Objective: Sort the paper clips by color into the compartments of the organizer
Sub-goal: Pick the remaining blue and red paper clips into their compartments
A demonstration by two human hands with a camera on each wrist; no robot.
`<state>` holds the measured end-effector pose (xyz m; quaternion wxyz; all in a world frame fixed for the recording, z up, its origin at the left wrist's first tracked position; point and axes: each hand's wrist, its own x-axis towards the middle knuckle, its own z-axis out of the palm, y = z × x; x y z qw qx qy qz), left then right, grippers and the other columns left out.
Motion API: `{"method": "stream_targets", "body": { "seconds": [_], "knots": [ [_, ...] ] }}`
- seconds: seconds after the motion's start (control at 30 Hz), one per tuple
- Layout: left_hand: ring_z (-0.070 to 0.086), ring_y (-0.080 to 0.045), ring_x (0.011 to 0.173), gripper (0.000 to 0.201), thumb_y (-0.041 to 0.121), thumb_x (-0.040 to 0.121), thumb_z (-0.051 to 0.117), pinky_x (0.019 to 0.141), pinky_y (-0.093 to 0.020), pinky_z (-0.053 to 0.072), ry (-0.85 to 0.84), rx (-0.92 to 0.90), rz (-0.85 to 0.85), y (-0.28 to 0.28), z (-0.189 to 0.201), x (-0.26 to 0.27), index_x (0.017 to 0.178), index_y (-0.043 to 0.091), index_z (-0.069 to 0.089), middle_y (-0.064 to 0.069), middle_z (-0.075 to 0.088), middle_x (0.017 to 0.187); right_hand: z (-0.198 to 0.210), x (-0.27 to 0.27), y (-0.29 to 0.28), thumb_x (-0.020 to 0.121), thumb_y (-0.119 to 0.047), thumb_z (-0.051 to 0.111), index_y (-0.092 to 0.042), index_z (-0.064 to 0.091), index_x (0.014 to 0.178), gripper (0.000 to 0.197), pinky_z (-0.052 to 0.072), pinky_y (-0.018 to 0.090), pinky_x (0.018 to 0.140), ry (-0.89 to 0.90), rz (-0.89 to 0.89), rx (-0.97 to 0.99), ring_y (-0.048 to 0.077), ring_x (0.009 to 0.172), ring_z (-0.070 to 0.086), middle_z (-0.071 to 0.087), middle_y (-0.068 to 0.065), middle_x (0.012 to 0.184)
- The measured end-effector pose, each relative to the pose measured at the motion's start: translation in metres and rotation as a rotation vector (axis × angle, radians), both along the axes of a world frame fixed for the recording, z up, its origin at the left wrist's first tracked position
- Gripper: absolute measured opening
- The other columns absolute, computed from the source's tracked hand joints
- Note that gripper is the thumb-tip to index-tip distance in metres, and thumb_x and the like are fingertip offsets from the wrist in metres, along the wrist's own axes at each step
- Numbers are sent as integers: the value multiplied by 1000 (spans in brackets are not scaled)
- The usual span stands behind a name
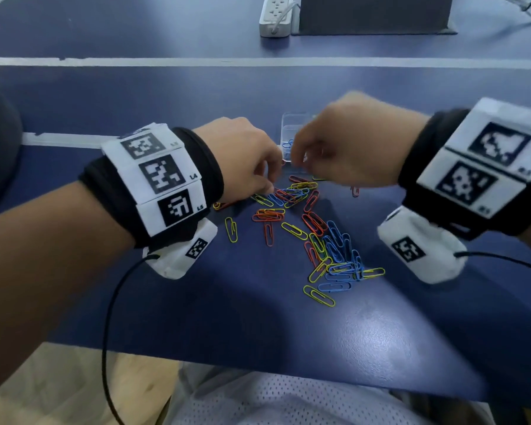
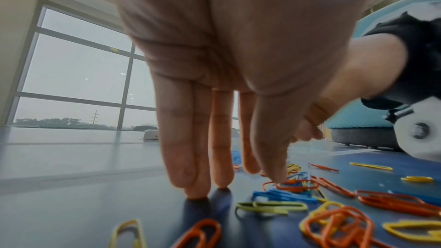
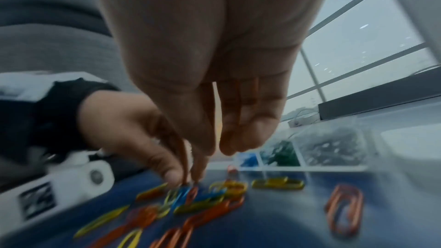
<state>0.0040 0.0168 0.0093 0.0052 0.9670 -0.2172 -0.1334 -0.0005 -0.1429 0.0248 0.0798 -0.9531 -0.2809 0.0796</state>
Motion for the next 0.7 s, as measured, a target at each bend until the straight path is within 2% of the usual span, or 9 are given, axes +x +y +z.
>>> {"method": "stream_targets", "body": {
  "seconds": [0.07, 0.13, 0.27, 0.33, 0.4, 0.5, 0.6, 0.7],
  "knots": [
    [58, -13, 82, 21, 45, 79, 63, 76, -25, 42, -11, 20, -22, -1, 0, 0, 92, 29, 65, 11, 71, 90, -9, -7, 7, 82, -25, 57, -28, 72, 97, 21, 44, 25, 72, 56, 67, -108, 22, 73, 48, 57, -3, 69],
    [54, -12, 78, 26, 50, 76, 65, 74, -25, 42, -17, 48, -34, -2, -1, 0, 91, 28, 67, 10, 71, 88, -16, -8, 12, 82, -29, 60, -28, 72, 98, 19, 40, 25, 68, 83, 70, -152, 19, 75, 45, 51, -6, 67],
    [48, -12, 77, 23, 49, 77, 63, 73, -26, 39, -46, 90, -71, -5, -3, 0, 89, 30, 67, 8, 71, 91, -19, -4, 13, 84, -20, 57, -22, 73, 93, 19, 42, 26, 68, 75, 25, -153, 21, 79, 48, 66, 5, 86],
    [45, -13, 77, 20, 46, 79, 63, 71, -26, 36, -53, 101, -85, -7, -4, 0, 89, 29, 68, 8, 69, 91, -19, -3, 12, 82, -20, 58, -21, 74, 91, 18, 45, 27, 70, 81, 2, -130, 22, 80, 52, 70, 4, 90],
    [44, -14, 76, 19, 43, 80, 63, 70, -26, 34, -55, 98, -78, -8, -6, 1, 88, 27, 68, 9, 63, 79, -20, -2, 11, 80, -21, 62, -24, 72, 92, 15, 47, 28, 73, 84, -19, -118, 21, 79, 51, 66, 1, 85],
    [43, -15, 75, 18, 42, 80, 63, 69, -26, 33, -58, 98, -66, -7, -7, 0, 86, 25, 68, 13, 44, 58, -20, -2, 10, 78, -21, 65, -28, 72, 92, 17, 49, 29, 76, 89, -38, -102, 21, 78, 49, 62, 0, 81],
    [44, -16, 74, 18, 42, 79, 64, 69, -26, 33, -44, 87, -54, -6, -8, 0, 84, 25, 68, 14, 42, 56, -18, -5, 7, 78, -18, 62, -26, 74, 90, 18, 53, 33, 81, 103, -45, -92, 26, 83, 59, 65, 1, 79],
    [47, -16, 73, 15, 41, 78, 65, 70, -25, 36, -33, 48, -30, -3, -7, 0, 81, 26, 67, 14, 47, 59, -17, -7, 5, 78, -16, 56, -20, 75, 90, 22, 55, 39, 80, 90, -58, -84, 31, 87, 62, 72, 6, 85]
  ]
}}
